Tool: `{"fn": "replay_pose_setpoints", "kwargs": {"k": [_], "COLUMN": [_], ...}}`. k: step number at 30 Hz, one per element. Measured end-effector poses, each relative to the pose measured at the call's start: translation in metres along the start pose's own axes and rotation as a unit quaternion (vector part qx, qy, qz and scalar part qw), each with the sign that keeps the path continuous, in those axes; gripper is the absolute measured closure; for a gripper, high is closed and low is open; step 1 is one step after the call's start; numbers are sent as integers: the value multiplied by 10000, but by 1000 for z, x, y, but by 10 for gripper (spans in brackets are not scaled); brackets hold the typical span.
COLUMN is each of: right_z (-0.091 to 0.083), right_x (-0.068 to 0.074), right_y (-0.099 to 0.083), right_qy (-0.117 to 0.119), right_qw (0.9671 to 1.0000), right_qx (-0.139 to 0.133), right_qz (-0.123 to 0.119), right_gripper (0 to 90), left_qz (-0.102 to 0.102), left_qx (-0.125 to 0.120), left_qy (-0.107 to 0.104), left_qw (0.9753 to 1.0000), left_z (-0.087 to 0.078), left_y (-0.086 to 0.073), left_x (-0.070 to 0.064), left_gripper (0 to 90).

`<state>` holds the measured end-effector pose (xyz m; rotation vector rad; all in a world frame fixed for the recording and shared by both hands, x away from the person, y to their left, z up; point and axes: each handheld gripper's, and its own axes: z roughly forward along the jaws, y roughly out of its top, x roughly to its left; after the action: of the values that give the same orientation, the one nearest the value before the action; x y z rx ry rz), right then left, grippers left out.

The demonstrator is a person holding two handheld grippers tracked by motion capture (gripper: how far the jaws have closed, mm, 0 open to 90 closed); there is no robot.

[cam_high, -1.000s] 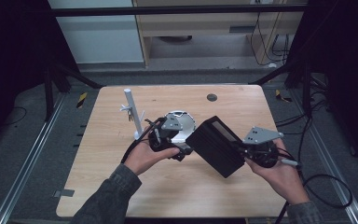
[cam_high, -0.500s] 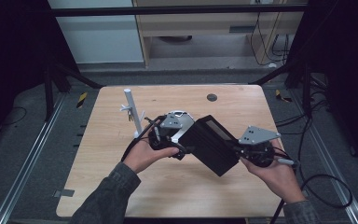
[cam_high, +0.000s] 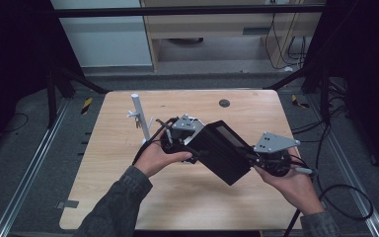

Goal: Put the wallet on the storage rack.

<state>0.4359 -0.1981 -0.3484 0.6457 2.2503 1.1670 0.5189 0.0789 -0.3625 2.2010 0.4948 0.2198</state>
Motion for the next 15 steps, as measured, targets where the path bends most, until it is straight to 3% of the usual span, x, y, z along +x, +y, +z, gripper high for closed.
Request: {"fn": "replay_pose_setpoints", "kwargs": {"k": [9, 12, 15], "right_z": [-3, -2, 0], "right_x": [0, 1, 1], "right_y": [2, 2, -1], "right_qy": [82, 108, 119], "right_qw": [9998, 9998, 9998], "right_qx": [-155, -187, -148], "right_qz": [-36, -55, -72], "right_gripper": [844, 844, 843], "left_qz": [138, 169, 186], "left_qx": [121, 176, 212], "left_qy": [-248, -408, -536], "left_qw": [9995, 9989, 9982], "left_z": [6, 10, 10], "left_y": [7, 8, 8], "left_x": [-1, -1, -2], "left_gripper": [201, 289, 491]}}
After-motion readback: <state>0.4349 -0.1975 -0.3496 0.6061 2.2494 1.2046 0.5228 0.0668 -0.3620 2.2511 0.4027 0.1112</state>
